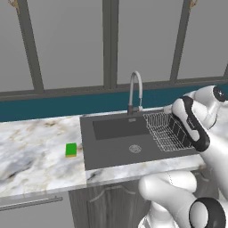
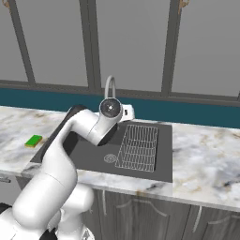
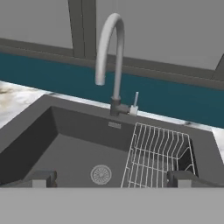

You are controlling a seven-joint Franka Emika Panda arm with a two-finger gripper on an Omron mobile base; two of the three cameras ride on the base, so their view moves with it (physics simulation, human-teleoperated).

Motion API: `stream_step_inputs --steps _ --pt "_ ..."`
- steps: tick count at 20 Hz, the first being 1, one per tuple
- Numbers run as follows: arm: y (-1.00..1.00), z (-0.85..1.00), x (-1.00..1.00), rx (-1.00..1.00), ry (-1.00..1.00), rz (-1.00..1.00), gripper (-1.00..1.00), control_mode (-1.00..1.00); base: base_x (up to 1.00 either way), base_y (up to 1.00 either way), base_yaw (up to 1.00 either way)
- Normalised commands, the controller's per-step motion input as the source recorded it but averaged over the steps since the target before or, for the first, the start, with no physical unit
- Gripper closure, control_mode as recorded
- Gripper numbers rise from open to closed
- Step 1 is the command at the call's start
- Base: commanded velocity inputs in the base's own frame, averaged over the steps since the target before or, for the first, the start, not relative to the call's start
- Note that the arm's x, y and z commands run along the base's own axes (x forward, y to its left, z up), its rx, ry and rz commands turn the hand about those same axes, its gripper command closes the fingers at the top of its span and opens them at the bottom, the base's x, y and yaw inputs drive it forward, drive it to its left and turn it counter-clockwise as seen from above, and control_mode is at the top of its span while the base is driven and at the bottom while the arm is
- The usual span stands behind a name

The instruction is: Soak the sponge with water for a few seconds and then drop it inside the sink.

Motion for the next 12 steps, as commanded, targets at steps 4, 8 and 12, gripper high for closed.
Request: stream_step_inputs --steps 4,8,12 --pt "0.0 0.0 0.38 0.0 -0.03 -0.08 -1.0 -1.0 0.0 0.0 0.0" --pt "-0.18 0.0 0.17 0.03 -0.08 -0.08 -1.0 -1.0 0.0 0.0 0.0" --pt "-0.07 0.0 0.12 0.07 -0.16 -0.1 -1.0 -1.0 0.0 0.0 0.0"
